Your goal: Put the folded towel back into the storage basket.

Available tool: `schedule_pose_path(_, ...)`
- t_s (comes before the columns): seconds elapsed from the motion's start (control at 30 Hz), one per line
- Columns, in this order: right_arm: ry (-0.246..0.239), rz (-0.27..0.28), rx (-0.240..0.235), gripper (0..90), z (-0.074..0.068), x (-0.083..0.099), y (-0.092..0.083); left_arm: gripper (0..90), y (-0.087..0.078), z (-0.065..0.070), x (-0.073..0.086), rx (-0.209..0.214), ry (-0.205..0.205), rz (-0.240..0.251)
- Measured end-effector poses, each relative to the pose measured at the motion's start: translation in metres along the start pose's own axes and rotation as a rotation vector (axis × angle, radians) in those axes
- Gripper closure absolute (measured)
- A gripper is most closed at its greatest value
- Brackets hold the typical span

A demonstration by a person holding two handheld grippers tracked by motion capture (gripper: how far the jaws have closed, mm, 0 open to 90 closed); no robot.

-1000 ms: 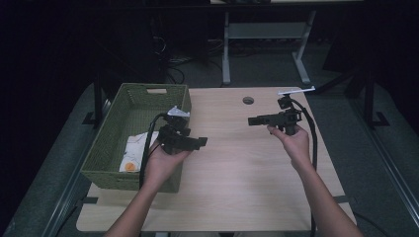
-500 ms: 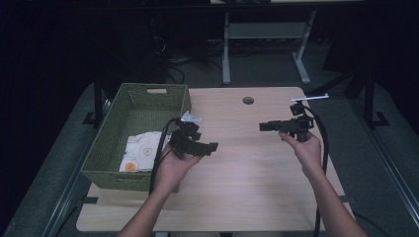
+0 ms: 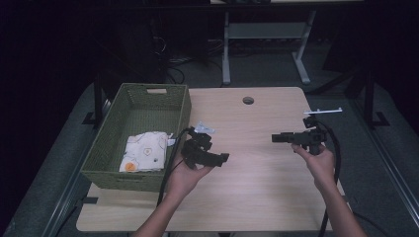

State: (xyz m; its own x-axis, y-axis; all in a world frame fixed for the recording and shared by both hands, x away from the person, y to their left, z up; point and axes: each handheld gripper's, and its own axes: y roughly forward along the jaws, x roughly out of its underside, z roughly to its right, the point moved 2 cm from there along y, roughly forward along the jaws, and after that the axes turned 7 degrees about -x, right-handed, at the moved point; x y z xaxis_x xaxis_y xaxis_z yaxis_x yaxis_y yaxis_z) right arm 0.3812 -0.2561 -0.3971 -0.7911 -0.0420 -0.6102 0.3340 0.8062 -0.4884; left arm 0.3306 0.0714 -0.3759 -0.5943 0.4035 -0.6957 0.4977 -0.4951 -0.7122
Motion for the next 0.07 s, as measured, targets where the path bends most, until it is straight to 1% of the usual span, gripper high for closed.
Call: schedule_pose_path(0.07,-0.004,-0.003,0.004,34.0,0.0005,0.0025,-0.0011,26.6,0.0007,0.0032,0.0017,0.004,0.007,0.003)
